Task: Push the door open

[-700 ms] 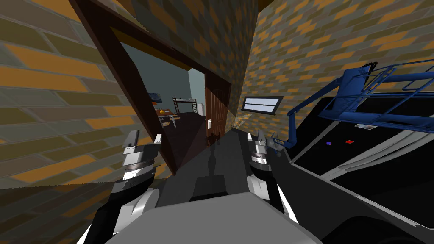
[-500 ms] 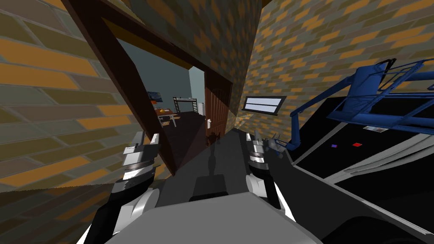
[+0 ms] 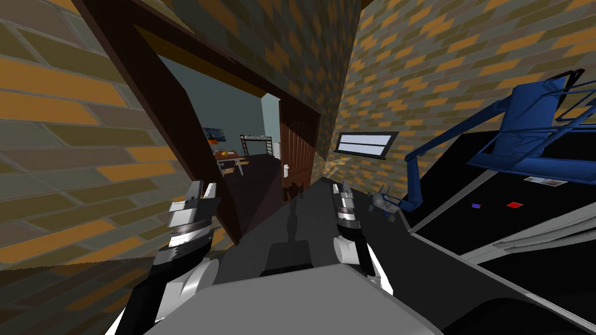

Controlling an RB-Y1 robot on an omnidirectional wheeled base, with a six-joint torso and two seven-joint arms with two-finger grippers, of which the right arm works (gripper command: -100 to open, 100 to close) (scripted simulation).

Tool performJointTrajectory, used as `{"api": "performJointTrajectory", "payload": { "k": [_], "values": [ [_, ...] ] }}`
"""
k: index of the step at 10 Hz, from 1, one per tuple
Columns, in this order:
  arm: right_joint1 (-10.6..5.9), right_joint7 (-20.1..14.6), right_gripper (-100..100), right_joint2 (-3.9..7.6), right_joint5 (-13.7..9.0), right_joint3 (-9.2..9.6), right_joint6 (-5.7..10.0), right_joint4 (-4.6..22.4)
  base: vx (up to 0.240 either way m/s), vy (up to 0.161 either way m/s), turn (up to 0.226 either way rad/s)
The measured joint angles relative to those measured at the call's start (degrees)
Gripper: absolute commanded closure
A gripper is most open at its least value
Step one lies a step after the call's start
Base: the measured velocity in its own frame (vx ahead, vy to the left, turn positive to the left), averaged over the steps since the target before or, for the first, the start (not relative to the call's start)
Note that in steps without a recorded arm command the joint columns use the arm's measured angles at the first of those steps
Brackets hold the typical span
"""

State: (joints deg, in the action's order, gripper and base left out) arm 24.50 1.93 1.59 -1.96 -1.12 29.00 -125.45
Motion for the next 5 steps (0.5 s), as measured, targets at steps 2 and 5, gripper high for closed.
{"api": "performJointTrajectory", "payload": {
  "k": [2, 5],
  "values": [
    [-1.53, -0.06, -100, 0.35, -0.15, 0.4, -0.12, 2.36, 0.089, -0.031, 0.047],
    [-3.77, -0.1, -100, 0.76, -0.3, 1.38, 0.25, 6.61, 0.099, -0.053, 0.048]
  ]
}}
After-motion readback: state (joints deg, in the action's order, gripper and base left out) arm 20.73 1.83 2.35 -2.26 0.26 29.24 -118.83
